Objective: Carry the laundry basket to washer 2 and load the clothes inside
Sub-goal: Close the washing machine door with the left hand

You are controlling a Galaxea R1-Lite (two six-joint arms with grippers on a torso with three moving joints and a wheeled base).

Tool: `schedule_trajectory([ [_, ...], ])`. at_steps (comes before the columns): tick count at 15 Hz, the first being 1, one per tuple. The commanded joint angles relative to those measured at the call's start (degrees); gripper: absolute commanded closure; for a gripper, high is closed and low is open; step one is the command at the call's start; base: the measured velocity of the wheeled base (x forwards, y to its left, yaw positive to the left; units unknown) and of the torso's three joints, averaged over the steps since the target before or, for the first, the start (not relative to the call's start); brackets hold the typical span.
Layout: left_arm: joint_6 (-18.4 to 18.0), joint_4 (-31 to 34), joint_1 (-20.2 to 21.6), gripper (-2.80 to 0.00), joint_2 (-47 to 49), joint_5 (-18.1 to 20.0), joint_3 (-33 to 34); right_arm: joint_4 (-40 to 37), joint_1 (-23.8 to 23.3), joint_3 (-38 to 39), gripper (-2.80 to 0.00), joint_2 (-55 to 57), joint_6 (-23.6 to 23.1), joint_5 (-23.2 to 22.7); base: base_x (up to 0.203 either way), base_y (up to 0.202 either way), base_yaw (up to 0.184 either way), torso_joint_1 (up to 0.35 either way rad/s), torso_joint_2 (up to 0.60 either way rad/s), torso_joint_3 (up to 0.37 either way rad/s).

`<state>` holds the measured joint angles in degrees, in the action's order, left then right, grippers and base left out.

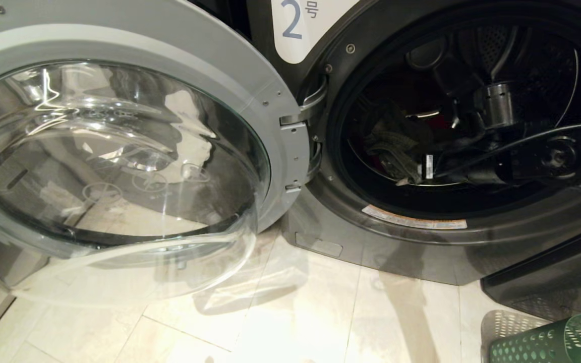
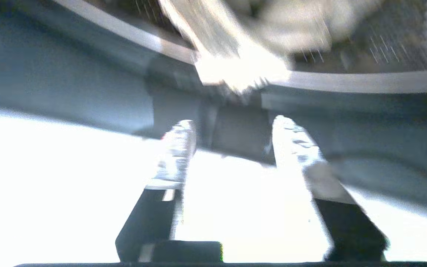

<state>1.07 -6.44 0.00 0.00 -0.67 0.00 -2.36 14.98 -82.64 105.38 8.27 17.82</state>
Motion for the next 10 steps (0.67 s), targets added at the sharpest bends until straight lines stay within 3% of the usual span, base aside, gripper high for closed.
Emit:
schedule_trajectory([
  [1, 0.07, 0.00, 0.00, 0.00, 0.00, -0.03, 2.29, -0.11, 0.09, 10.16, 0.00, -12.02, 0.31, 0.11, 0.000, 0.000, 0.000, 0.000, 0.00, 0.000],
  [7, -0.02, -0.07, 0.00, 0.00, 0.00, -0.03, 2.29, -6.18, 0.05, 31.89, 0.00, -40.63, -1.40, 3.04, 0.000, 0.000, 0.000, 0.000, 0.00, 0.000],
  [10, 0.06, -0.04, 0.04, 0.00, 0.00, -0.03, 2.29, -7.78, -0.26, 45.24, 0.00, -55.13, -8.28, 3.30, 0.000, 0.000, 0.000, 0.000, 0.00, 0.000],
])
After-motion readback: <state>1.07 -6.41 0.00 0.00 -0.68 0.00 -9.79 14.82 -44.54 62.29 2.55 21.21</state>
